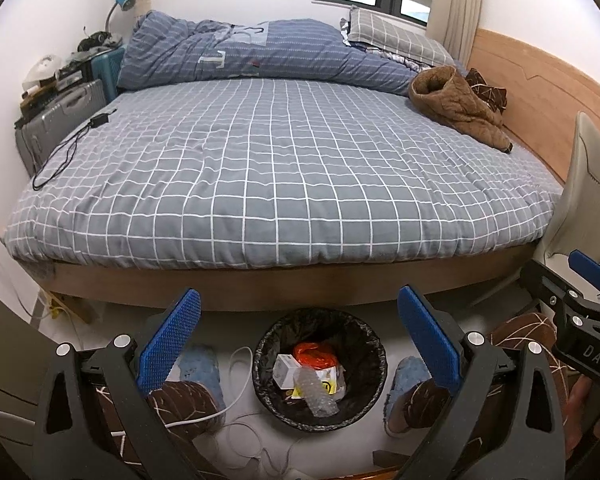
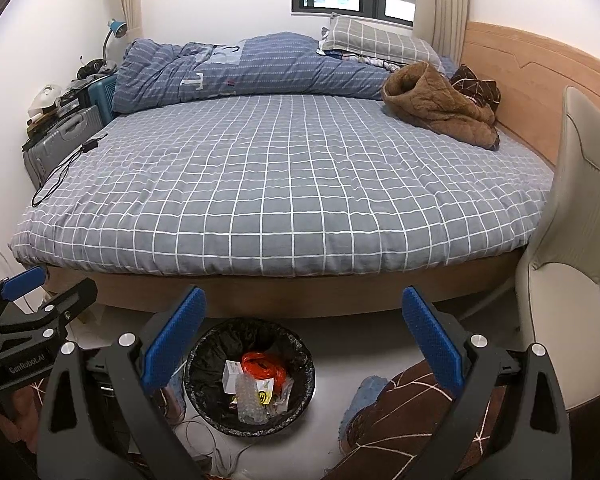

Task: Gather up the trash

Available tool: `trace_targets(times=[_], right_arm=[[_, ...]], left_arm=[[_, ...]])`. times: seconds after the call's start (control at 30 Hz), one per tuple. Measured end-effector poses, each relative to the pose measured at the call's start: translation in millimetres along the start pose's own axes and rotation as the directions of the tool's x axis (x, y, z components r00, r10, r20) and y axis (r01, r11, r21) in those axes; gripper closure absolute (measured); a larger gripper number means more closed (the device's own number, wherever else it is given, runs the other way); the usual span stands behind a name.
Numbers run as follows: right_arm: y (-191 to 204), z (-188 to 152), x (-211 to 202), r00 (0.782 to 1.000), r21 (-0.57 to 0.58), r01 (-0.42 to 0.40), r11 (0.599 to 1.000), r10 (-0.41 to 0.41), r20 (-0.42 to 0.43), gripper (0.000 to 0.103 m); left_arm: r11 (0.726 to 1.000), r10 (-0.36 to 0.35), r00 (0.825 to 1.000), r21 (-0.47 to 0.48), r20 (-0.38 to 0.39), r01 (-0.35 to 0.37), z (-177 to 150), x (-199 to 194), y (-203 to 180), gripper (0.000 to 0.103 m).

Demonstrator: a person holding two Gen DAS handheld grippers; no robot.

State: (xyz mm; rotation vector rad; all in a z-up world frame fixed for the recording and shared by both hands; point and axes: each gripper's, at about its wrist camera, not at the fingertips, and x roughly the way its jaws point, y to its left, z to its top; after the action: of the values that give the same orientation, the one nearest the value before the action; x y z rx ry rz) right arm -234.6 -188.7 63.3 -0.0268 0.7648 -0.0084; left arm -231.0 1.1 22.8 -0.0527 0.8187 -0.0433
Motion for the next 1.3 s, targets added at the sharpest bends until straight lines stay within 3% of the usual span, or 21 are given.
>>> trace_targets(times=[1.3], right_arm=[[9.9, -3.4, 9.7, 1.000, -0.031, -0.023, 0.999, 0.022, -0.007, 0.009]], left_arm=[[0.997, 0.081, 0.996, -0.008, -0.029, -0.081, -0.5, 4.6, 5.6, 0.006]])
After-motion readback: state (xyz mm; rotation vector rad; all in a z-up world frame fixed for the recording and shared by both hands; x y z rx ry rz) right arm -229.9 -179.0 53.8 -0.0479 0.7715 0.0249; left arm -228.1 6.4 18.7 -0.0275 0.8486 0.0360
